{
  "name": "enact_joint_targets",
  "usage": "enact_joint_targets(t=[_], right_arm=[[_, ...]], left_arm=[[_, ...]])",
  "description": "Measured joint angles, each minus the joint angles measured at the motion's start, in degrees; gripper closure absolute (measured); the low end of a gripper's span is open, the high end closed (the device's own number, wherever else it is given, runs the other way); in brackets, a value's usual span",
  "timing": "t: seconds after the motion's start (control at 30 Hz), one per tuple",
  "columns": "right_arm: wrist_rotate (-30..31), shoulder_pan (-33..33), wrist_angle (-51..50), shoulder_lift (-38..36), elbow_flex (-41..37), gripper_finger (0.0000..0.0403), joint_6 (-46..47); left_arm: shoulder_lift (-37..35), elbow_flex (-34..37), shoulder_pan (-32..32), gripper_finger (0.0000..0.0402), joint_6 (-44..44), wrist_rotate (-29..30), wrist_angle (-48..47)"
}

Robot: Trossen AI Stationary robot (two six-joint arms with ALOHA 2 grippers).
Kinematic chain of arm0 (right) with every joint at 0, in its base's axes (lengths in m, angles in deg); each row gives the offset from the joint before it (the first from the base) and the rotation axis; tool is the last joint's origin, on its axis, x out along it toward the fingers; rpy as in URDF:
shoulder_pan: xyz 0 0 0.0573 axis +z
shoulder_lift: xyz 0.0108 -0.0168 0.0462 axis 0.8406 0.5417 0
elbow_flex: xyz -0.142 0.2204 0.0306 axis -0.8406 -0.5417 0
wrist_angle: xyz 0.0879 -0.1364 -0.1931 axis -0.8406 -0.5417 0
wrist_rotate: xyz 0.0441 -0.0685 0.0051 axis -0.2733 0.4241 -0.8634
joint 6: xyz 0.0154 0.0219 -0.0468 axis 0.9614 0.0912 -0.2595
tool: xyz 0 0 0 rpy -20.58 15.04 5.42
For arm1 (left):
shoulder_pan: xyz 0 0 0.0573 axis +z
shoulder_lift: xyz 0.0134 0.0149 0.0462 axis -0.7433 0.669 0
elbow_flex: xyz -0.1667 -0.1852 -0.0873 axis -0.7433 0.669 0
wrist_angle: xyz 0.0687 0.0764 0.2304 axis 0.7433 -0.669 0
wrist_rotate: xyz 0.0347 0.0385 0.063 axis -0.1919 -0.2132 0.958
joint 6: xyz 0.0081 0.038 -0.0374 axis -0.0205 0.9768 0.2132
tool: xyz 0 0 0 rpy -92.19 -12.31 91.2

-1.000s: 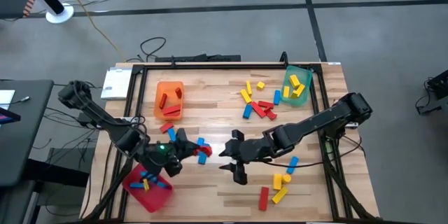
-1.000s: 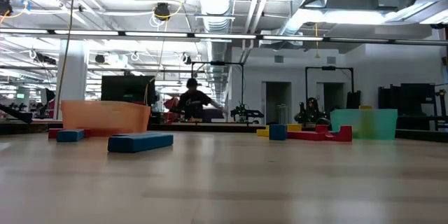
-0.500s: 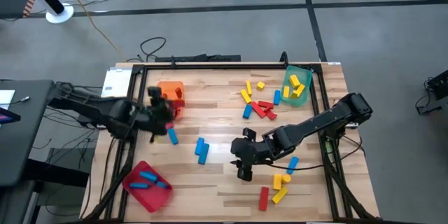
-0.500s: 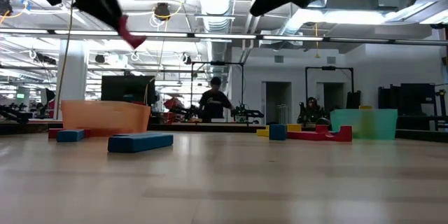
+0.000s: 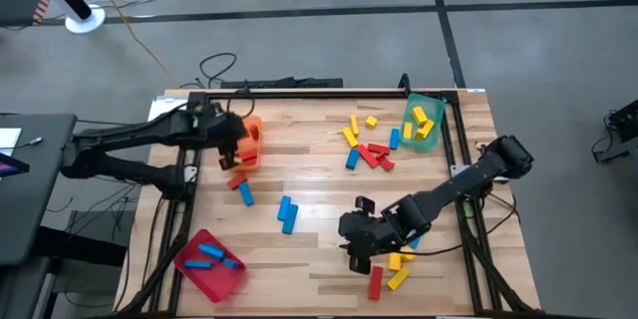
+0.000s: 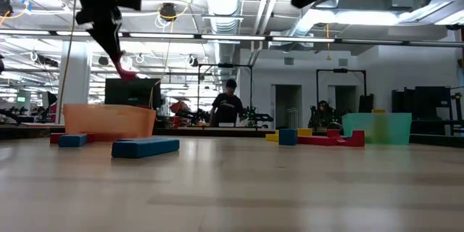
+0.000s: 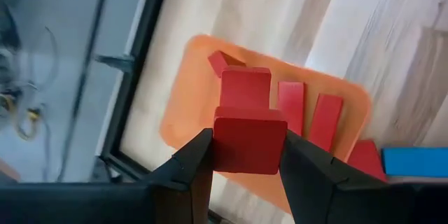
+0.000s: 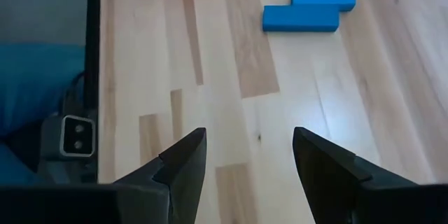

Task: Sort blocks
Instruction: Put the red wooden block into the orange bin

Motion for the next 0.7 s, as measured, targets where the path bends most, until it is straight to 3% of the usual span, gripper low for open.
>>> enact_joint_targets(t=[0.37,0.7], right_arm=[[1.5,5.8,-2.2,0.0,0.0,0.0175,1.2],[2.3,8.1,-2.4,0.0,0.0,0.0175,2.2]], left_arm=[[4.5,8.6,12.0,0.0268,7.7,-9.6,6.7],[4.5,12.3,16.1,0.0262,11.4,-17.6,10.7]])
